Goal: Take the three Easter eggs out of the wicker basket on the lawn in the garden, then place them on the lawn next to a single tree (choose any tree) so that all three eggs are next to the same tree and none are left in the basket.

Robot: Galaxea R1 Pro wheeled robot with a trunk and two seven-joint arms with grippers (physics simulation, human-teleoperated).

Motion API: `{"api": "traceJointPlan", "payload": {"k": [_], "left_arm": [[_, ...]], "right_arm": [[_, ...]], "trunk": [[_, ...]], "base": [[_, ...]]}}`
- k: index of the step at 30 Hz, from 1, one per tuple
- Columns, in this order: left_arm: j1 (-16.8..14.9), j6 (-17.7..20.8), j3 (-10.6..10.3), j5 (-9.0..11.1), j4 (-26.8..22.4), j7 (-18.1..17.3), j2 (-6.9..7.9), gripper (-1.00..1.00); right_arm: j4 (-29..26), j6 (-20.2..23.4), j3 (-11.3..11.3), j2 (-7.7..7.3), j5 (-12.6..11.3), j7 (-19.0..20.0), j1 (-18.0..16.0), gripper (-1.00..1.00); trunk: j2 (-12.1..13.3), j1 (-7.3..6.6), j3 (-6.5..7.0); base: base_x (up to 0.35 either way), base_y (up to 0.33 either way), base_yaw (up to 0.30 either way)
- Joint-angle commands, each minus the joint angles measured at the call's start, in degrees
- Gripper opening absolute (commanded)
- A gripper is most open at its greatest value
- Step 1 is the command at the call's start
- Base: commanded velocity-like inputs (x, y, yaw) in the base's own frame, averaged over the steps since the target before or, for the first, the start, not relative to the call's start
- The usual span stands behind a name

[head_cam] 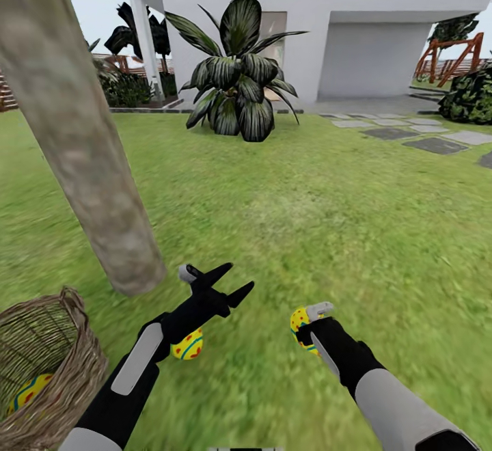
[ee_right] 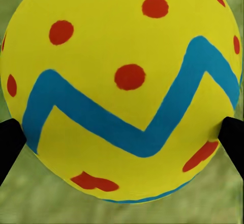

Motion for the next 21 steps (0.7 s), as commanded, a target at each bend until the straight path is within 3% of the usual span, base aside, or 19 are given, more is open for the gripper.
{"api": "traceJointPlan", "payload": {"k": [1, 7, 8, 9, 12, 14, 17, 21], "left_arm": [[0.0, 0.2, 0.0, 0.1, 0.0, -0.1, -0.16, 1.0], [0.0, 0.3, 0.0, 0.1, -0.3, -0.1, -0.21, 1.0], [0.0, 0.3, 0.0, 0.2, -0.8, -0.5, -0.12, 1.0], [0.0, 0.3, -0.1, 0.3, -0.9, -0.7, -0.13, 1.0], [0.0, 0.4, -0.1, 0.3, -3.0, -0.8, -0.17, 1.0], [0.0, 0.5, -0.2, 0.4, -5.6, -0.9, -0.11, 1.0], [0.0, 0.6, -0.4, 0.4, -7.8, -0.9, -0.09, 1.0], [0.0, 0.5, -4.8, 0.5, -8.5, -0.9, -0.13, 1.0]], "right_arm": [[-0.1, 0.1, 1.1, -0.08, -0.4, -0.4, 0.0, -1.0], [0.1, -0.2, 1.6, -0.11, -0.4, -0.4, 0.0, -1.0], [1.2, -3.0, 1.8, -0.06, -0.3, -0.4, 0.0, -1.0], [1.3, -3.6, 3.2, 0.55, -0.3, -0.6, 0.0, -1.0], [1.2, -4.7, 9.8, 4.47, -0.1, -1.1, 0.0, -1.0], [1.3, -8.7, 11.1, 5.38, -0.3, -1.1, 0.0, -1.0], [1.3, -10.5, 11.4, 5.62, -0.3, -1.0, 0.0, -1.0], [0.8, -10.5, 11.4, 6.42, -0.2, -1.2, 0.0, -1.0]], "trunk": [[0.0, 0.0, -0.05], [0.0, 0.0, -0.05], [0.0, 0.0, -0.05], [0.0, 0.0, -0.06], [0.0, 0.0, -0.12], [0.0, 0.0, -0.12], [0.0, 0.0, -0.12], [0.0, 0.0, -0.12]], "base": [[0.112, -0.321, 0.295], [0.119, -0.323, 0.295], [0.196, -0.276, 0.295], [0.086, -0.105, 0.295], [0.02, -0.025, 0.202], [0.002, -0.002, 0.025], [0.0, 0.0, 0.003], [0.0, -0.018, 0.08]]}}
